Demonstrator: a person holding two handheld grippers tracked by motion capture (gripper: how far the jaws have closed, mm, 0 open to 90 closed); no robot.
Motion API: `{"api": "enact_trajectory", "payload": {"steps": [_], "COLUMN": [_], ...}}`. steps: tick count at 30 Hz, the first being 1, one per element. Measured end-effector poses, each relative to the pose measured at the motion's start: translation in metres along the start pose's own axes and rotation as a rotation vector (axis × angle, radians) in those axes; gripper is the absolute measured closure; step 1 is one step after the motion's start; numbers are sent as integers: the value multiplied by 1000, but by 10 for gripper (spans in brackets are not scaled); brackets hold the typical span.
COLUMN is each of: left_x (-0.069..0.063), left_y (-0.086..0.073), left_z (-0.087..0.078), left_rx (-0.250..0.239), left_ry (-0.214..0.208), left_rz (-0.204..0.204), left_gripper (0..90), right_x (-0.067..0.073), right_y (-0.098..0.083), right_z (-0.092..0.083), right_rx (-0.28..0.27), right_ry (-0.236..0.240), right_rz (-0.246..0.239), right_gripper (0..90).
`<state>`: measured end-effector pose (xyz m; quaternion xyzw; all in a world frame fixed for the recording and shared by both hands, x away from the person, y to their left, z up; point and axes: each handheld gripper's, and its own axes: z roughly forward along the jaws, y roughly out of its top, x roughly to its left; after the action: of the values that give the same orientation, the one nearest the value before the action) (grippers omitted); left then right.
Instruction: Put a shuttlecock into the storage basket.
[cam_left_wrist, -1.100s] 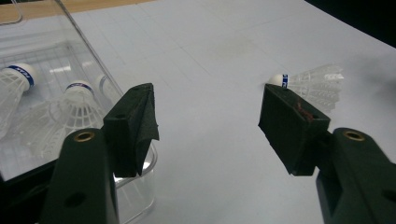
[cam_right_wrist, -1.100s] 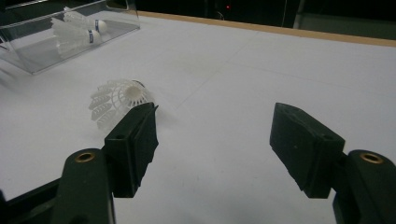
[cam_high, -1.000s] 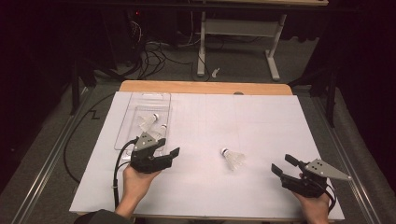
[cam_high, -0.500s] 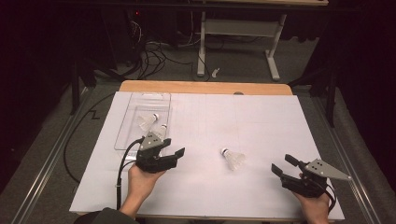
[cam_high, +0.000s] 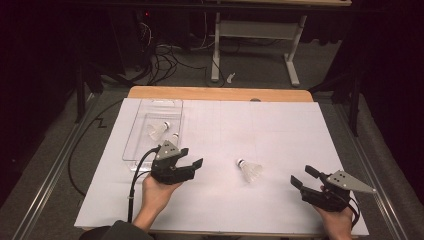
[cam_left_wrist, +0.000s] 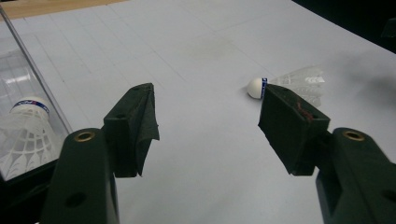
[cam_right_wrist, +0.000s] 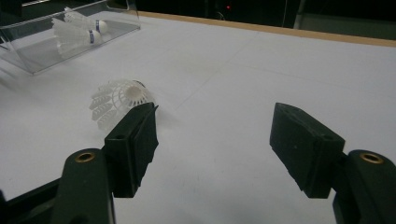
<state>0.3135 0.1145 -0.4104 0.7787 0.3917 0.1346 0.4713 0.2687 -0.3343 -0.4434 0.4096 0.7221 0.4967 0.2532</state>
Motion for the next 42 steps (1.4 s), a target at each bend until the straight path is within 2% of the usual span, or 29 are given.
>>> {"api": "enact_trajectory", "payload": {"steps": [42], "left_x": [-21], "left_y": [12], "left_z": [32], "left_rx": [25], "left_ry": [-66], "left_rz": [36], "left_gripper": [375], "right_x": [0], "right_y": [0], "right_z": [0], "right_rx": [-1], "right_ry": [1], "right_rz": [0], "right_gripper": [327]}}
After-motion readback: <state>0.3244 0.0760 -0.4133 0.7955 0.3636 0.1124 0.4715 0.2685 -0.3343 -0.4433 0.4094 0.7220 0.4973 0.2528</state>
